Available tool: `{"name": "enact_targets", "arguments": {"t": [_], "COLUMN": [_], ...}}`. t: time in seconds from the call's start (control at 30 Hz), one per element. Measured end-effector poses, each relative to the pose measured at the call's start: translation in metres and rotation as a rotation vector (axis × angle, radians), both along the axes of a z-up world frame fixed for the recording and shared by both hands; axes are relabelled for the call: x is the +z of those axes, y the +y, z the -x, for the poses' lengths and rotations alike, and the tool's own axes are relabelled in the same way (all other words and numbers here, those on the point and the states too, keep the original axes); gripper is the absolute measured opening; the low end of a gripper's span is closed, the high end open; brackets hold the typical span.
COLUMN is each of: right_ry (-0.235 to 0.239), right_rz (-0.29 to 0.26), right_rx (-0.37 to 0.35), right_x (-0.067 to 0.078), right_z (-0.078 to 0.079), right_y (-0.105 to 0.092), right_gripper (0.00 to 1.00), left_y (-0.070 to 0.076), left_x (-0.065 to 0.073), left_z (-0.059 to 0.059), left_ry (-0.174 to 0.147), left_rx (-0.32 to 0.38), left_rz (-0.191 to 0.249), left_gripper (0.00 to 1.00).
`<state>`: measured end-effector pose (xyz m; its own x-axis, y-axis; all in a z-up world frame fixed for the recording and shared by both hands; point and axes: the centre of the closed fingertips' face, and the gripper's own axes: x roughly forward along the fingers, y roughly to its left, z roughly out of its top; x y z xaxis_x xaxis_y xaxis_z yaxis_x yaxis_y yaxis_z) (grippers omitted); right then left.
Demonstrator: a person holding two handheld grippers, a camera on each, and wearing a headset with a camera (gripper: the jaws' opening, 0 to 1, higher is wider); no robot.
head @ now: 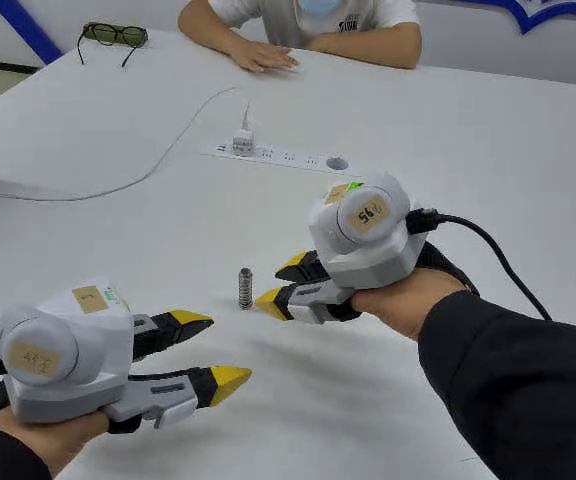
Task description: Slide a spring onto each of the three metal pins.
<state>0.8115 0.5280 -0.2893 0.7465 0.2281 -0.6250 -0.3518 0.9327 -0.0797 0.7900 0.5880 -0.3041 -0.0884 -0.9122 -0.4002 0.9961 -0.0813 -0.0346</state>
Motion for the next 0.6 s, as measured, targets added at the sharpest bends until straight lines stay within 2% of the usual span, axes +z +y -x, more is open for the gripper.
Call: {"name": "enact_targets", "arguments": {"t": [0.6], "right_ry": [-0.044], "right_rz": [-0.014], "right_rx": [-0.035], "right_x": [0.011], "right_z": [0.04], "right_y": [-0.002], "right_gripper": [0.28], "left_y": [-0.001], "left_x": [0.006], "left_z": [0.005], "left_ry": [-0.003], "left_rx": [-0.002], "left_rz": [0.005], "left_gripper": [0.49]}}
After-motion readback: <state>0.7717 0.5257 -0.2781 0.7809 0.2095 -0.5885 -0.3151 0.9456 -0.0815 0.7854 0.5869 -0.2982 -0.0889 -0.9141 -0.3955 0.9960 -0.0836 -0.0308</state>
